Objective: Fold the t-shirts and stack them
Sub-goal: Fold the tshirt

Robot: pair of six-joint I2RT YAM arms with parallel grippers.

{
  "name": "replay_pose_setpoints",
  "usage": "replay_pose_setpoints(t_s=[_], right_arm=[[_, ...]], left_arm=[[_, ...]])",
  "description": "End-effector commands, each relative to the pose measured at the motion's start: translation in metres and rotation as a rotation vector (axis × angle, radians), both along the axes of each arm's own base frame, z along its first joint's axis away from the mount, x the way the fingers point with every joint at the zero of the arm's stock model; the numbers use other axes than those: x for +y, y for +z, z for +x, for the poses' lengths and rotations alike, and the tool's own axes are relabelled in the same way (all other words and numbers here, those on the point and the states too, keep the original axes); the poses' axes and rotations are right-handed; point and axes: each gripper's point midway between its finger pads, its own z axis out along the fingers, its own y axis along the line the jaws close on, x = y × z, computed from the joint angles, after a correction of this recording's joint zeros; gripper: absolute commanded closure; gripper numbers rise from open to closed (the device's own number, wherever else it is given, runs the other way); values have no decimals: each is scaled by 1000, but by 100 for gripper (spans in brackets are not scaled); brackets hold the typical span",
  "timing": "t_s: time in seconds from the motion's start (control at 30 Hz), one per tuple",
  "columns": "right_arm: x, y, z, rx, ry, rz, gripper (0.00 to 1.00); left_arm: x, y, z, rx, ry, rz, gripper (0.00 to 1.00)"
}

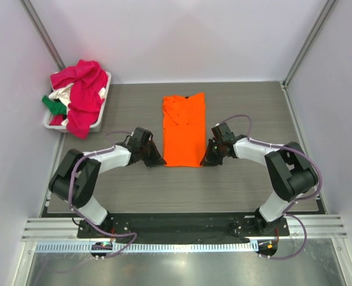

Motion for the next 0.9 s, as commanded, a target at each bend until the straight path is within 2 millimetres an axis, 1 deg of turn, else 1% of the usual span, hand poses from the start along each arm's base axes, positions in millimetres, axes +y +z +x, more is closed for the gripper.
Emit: replay_pose_setpoints(t_s=[0.0,0.03,0.07,0.1,0.13,0.17,0.2,0.23,0.27,0.3,0.33,0.37,0.4,0.43,0.47,0.5,0.53,0.57,0.6,0.63,0.67,0.7,0.73,0.77,0.8,0.83,0.87], right_arm=[[-11,18,-12,-1,-4,-35,99],[-14,21,-15,-5,-4,-49,99],[-15,31,-22,-15,3,-52,99],[-17,34,-27,-18,10,-63,99],[-20,38,-32,-27,5,-81,99],[-24,40,-42,-11,8,-98,99],[-21,52,-50,-41,23,-93,99],[-23,54,-56,-40,7,-103,99],[-25,56,-68,-25,13,-121,99],[-20,69,-78,-55,26,-107,99],[-18,74,-85,-58,26,-111,99],[-21,78,-93,-48,-1,-122,99],[-17,86,-104,-60,16,-107,99],[-15,94,-109,-65,15,-94,99],[-23,96,-111,-70,-19,-126,99],[-24,100,-114,-74,-22,-131,99],[-24,114,-113,-102,-29,-116,99],[-27,120,-113,-106,-34,-125,99],[-32,125,-108,-136,-40,-152,99],[-30,140,-100,-166,-45,-154,99],[-35,143,-98,-168,-44,-193,99],[-38,147,-90,-197,-35,-234,99],[-34,163,-81,-232,-36,-229,99],[-33,169,-70,-244,-26,-264,99],[-36,163,-67,-231,-20,-293,99],[-33,172,-58,-250,-19,-291,99],[-37,168,-48,-232,-32,-314,99]], left_arm=[[7,18,-19,8,2,42,100],[7,32,-22,-21,5,33,100],[5,37,-28,-28,-2,41,100],[8,39,-37,-10,-1,55,100],[8,53,-40,-31,8,37,100],[4,59,-49,-37,-4,32,100],[9,60,-58,-23,2,52,100],[7,76,-63,-48,14,23,100],[5,81,-72,-52,4,20,100],[9,83,-81,-39,10,37,100],[10,90,-86,-50,14,31,100],[9,104,-93,-69,17,4,100],[17,109,-99,-71,33,32,100],[19,115,-103,-79,37,34,100],[23,128,-112,-80,34,22,100],[28,133,-111,-99,52,37,100],[33,138,-111,-111,61,47,100],[38,143,-110,-131,66,60,100],[43,154,-111,-146,71,77,100],[50,158,-106,-175,90,105,100],[53,168,-104,-194,95,117,100],[54,169,-101,-205,90,142,100],[56,173,-97,-217,94,158,100],[56,176,-90,-231,93,183,100],[56,177,-86,-233,94,195,100],[58,177,-81,-231,103,203,100],[55,182,-76,-237,99,197,100]])
